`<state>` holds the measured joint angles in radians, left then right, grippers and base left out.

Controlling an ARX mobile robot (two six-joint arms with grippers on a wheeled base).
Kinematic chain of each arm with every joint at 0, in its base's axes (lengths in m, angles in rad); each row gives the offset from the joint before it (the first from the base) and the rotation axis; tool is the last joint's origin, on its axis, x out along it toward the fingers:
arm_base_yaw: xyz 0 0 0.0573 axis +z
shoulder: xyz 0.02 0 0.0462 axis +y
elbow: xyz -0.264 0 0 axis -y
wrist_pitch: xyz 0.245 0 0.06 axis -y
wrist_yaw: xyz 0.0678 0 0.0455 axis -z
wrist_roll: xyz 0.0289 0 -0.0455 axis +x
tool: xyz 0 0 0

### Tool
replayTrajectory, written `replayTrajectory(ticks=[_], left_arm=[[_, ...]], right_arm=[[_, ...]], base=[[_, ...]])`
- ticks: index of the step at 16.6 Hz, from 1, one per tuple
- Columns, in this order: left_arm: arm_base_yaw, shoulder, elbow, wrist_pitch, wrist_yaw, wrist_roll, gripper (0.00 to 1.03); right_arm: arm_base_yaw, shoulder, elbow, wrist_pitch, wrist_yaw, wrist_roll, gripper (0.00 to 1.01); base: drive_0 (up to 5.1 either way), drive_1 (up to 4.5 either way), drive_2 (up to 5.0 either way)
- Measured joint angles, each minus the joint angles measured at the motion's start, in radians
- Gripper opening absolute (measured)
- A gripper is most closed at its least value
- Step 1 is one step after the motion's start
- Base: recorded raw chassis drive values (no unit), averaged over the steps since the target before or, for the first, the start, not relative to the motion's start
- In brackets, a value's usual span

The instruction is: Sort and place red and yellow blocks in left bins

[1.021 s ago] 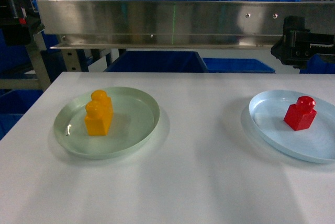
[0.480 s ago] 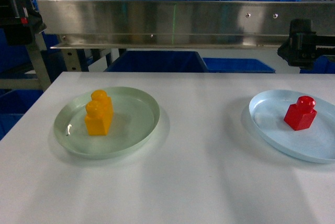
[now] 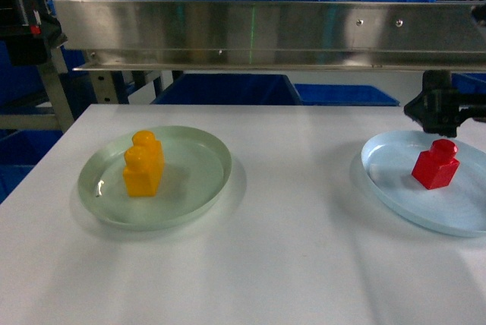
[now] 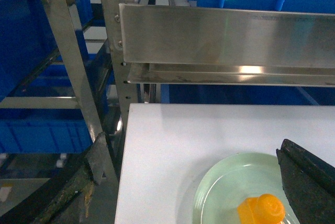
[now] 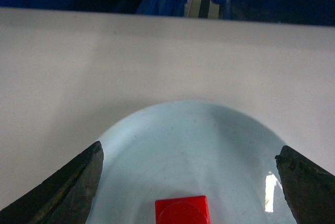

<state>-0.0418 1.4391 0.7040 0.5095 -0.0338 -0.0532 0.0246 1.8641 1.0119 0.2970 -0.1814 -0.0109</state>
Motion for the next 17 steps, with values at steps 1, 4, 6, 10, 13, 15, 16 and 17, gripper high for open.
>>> replayTrajectory(ticks=[1,4,6,10,13,15,16,17], left_arm=[[0.000,0.000,0.000,0.000,0.000,0.000,0.98],[0.000,0.000,0.000,0.000,0.000,0.000,0.98],[0.000,0.000,0.000,0.000,0.000,0.000,0.98],[0.000,0.000,0.000,0.000,0.000,0.000,0.98],[0.000,0.000,0.000,0.000,0.000,0.000,0.98],[0.000,0.000,0.000,0.000,0.000,0.000,0.98],[0.000,0.000,0.000,0.000,0.000,0.000,0.98],[0.000,0.000,0.000,0.000,0.000,0.000,0.98]], right_arm=[[0.000,0.015,-0.009,0.005,-0.002,-0.001,0.98],[-0.015,0.049,-0.027,0.019,-0.002,-0.004,0.98],[-0.019,0.062,-0.035,0.026,-0.006,-0.006,0.98],[-0.011,0.102,-0.055,0.055,-0.010,-0.018,0.98],[0.002,0.127,-0.056,0.071,-0.003,-0.027,0.98],[0.002,0.132,-0.056,0.079,0.003,-0.032,0.96],[0.002,0.133,-0.056,0.080,0.005,-0.035,0.85],[0.000,0.133,-0.056,0.081,0.005,-0.035,0.74]], base=[[0.0,0.00,0.0],[0.0,0.00,0.0],[0.0,0.00,0.0],[0.0,0.00,0.0],[0.0,0.00,0.0],[0.0,0.00,0.0],[0.0,0.00,0.0],[0.0,0.00,0.0]])
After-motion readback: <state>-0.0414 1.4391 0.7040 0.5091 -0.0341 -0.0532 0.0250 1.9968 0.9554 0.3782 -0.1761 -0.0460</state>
